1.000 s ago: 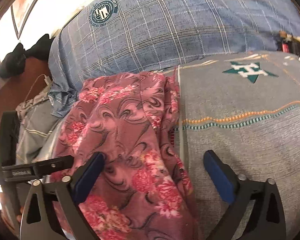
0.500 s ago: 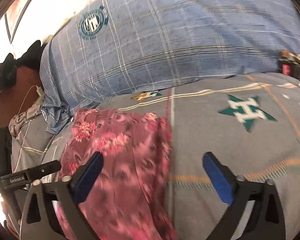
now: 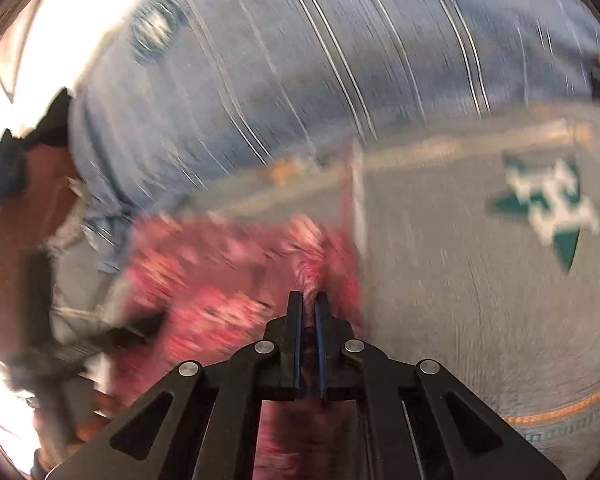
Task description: Fold small clothes
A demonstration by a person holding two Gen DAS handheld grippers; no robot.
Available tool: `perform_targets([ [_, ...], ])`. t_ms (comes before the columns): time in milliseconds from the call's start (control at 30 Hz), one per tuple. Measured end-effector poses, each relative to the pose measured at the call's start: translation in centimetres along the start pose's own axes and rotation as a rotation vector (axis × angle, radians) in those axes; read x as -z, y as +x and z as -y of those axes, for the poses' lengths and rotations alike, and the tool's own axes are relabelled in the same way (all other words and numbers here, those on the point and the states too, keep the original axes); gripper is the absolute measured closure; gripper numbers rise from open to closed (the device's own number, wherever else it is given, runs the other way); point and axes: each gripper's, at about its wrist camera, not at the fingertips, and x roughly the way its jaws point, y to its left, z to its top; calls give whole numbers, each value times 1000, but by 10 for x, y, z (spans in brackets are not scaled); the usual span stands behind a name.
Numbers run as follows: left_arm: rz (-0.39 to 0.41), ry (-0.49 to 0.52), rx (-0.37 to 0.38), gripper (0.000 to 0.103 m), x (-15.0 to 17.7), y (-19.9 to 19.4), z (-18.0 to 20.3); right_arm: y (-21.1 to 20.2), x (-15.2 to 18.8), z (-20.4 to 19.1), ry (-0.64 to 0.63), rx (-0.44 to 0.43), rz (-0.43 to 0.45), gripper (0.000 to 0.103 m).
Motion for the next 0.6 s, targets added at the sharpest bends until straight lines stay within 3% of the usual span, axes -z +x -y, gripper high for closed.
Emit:
perform_targets([
  [133, 2, 1, 0, 0, 0, 1, -1, -7, 1, -5, 10, 14, 2, 91],
  [367, 5, 3, -17, 0, -1, -1, 0, -39, 5, -13, 5, -14, 24, 89],
  [500, 7, 3, -14, 0, 6, -15, -4, -39, 17, -15, 0, -9, -30, 70],
  [567, 20, 2, 11, 0, 16, -31, -10, -40, 26, -17, -21, -6, -45, 70],
  [600, 29, -2, 32, 0, 22, -38, -14, -42, 30, -18, -38, -2, -39, 75],
])
